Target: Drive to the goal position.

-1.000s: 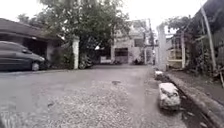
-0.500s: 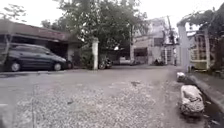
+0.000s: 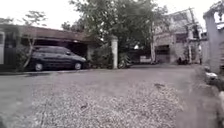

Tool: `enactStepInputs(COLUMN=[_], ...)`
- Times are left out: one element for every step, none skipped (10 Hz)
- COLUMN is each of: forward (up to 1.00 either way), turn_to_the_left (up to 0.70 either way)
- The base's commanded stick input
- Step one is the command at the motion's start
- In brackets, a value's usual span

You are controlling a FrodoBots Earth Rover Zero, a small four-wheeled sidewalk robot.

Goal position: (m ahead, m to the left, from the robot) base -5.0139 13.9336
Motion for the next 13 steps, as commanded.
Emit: enactStepInputs(forward=[0.5,0.5,0.5,0.5,0.5,0.5,0.5,0.5,0.5,0.5,0.5,0.5,0.5], turn_to_the_left=[0.11,0.27,0.27,0.27,0.27,0.27,0.27,0.27,0.27,0.27,0.27,0.27,0.27])
